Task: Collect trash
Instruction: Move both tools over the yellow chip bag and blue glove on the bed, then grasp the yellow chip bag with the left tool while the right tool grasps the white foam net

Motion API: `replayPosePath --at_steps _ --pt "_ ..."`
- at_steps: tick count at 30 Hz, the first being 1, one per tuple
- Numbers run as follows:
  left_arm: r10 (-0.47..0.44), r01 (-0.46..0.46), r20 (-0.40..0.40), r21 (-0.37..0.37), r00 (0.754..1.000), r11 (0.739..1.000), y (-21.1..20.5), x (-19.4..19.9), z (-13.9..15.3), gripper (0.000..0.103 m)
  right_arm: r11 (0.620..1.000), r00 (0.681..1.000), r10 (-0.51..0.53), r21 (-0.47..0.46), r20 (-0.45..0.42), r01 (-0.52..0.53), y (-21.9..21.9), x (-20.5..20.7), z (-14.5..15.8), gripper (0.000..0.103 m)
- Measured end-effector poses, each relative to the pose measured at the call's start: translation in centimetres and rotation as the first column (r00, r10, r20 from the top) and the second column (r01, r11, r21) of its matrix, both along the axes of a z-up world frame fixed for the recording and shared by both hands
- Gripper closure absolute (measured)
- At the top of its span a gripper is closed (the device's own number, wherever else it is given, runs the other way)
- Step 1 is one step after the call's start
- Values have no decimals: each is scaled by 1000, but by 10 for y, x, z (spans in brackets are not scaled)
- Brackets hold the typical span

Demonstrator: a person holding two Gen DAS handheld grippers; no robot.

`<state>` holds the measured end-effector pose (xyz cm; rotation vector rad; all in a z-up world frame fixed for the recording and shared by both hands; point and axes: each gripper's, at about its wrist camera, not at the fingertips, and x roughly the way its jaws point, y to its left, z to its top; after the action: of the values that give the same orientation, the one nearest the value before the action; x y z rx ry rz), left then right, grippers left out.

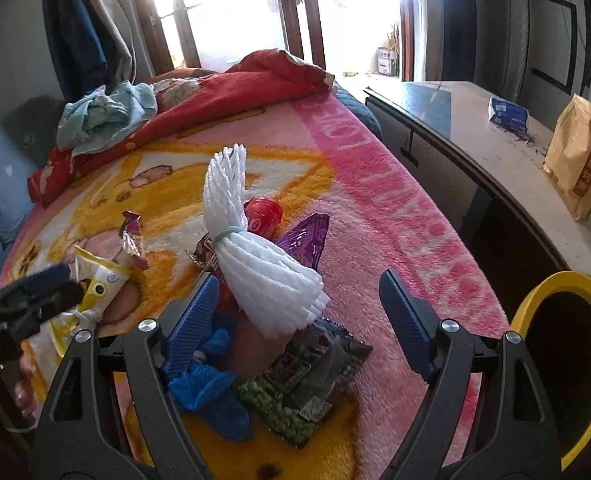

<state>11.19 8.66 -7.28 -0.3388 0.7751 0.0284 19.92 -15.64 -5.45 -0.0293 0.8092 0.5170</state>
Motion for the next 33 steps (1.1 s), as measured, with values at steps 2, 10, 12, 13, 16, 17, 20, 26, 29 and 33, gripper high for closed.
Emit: replayPosePath --at_steps 2,10,12,13,16,17,20,26,29,33 --pt "-6 6 -11 2 1000 1000 -2 -2 -4 8 1000 1000 3 7 -8 -3 0 1 -2 32" --pt "-27 27 -49 8 998 1000 -11 -6 -16 28 999 999 27 19 -23 -26 1 2 -7 48" --pt "-28 28 -61 14 998 1000 -12 -6 -18 38 998 998 50 24 -27 -50 3 1 -7 66" --pt "-26 27 -71 12 997 1000 -11 -5 -19 41 998 998 61 23 -28 -60 5 0 -7 72" --pt "-21 22 -88 10 996 1000 -8 -7 -23 58 996 995 92 15 -25 -92 10 -6 -6 85" --pt "-22 23 -87 5 996 1000 -8 -8 -23 60 995 995 98 16 -25 -98 10 -7 -6 87" --pt "-23 23 -78 -4 997 1000 -6 -11 -21 65 993 993 117 22 -18 -117 11 -12 -1 91" --pt "-44 44 -23 6 999 999 -8 -16 -7 70 991 992 124 55 -3 -124 5 -22 10 93" --pt "-53 53 11 11 999 999 -12 -19 4 70 990 992 124 73 4 -124 1 -25 18 93" --pt "-69 68 50 17 996 998 -20 -21 19 70 988 993 120 91 18 -122 -6 -29 27 93"
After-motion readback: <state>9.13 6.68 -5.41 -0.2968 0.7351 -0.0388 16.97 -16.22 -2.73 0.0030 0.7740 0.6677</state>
